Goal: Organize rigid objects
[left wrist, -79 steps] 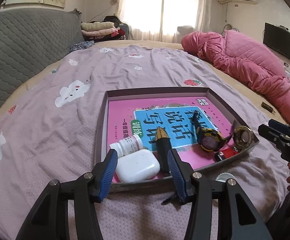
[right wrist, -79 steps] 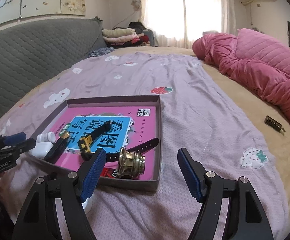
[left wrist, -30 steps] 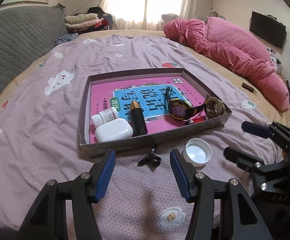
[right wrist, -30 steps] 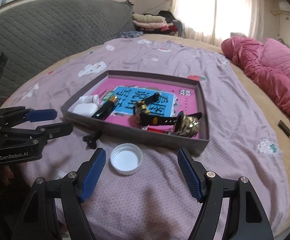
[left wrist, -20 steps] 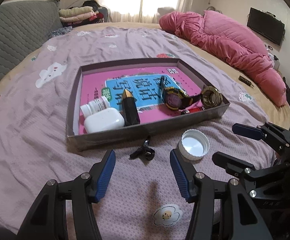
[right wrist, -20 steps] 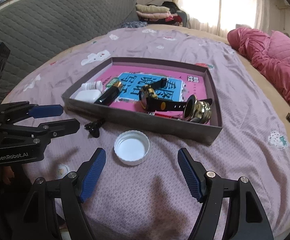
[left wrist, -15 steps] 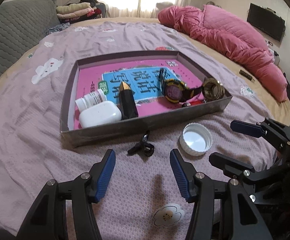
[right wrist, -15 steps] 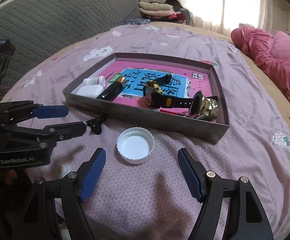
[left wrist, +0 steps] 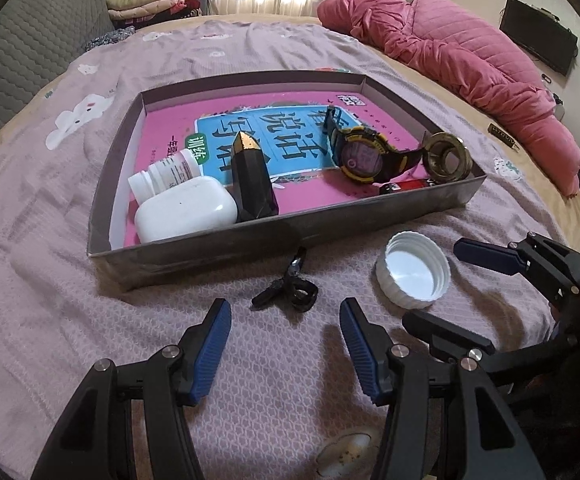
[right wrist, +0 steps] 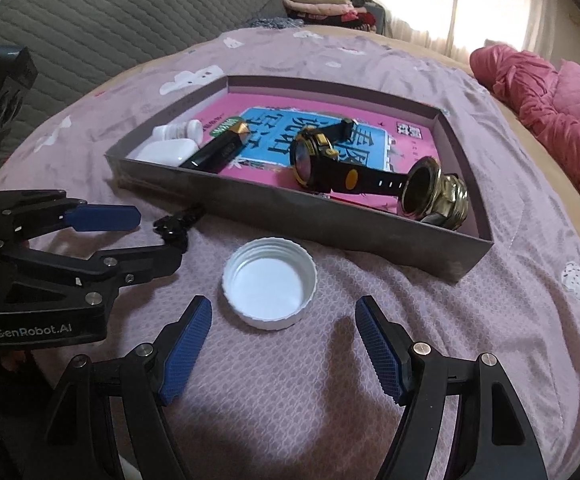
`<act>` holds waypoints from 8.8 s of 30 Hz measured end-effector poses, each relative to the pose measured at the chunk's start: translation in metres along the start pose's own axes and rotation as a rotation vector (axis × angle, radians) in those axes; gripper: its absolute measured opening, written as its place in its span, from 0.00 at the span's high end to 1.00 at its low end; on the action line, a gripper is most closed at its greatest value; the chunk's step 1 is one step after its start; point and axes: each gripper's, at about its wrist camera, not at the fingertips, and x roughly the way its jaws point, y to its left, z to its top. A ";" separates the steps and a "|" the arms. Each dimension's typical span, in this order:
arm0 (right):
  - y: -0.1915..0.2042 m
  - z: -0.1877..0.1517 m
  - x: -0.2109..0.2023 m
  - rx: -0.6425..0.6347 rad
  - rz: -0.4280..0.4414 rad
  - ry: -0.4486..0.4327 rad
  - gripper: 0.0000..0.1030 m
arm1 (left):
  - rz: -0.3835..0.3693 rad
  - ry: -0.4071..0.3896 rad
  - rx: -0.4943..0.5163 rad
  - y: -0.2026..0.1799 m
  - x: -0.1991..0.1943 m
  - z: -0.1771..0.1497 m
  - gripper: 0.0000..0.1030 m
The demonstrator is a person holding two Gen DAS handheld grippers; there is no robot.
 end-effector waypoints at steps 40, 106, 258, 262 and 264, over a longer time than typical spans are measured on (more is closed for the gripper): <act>-0.003 0.008 0.017 -0.025 0.016 -0.014 0.50 | -0.002 -0.053 0.034 -0.002 0.003 0.010 0.65; -0.068 0.060 -0.044 0.204 -0.016 -0.276 0.50 | 0.014 -0.239 -0.144 0.053 -0.029 0.050 0.65; -0.001 -0.014 -0.128 0.166 -0.106 -0.247 0.26 | 0.132 -0.175 -0.150 -0.014 -0.105 -0.026 0.32; -0.003 -0.016 -0.134 0.182 -0.111 -0.265 0.26 | 0.138 -0.181 -0.158 -0.013 -0.110 -0.027 0.32; -0.004 -0.018 -0.136 0.189 -0.112 -0.271 0.26 | 0.142 -0.179 -0.172 -0.013 -0.111 -0.029 0.32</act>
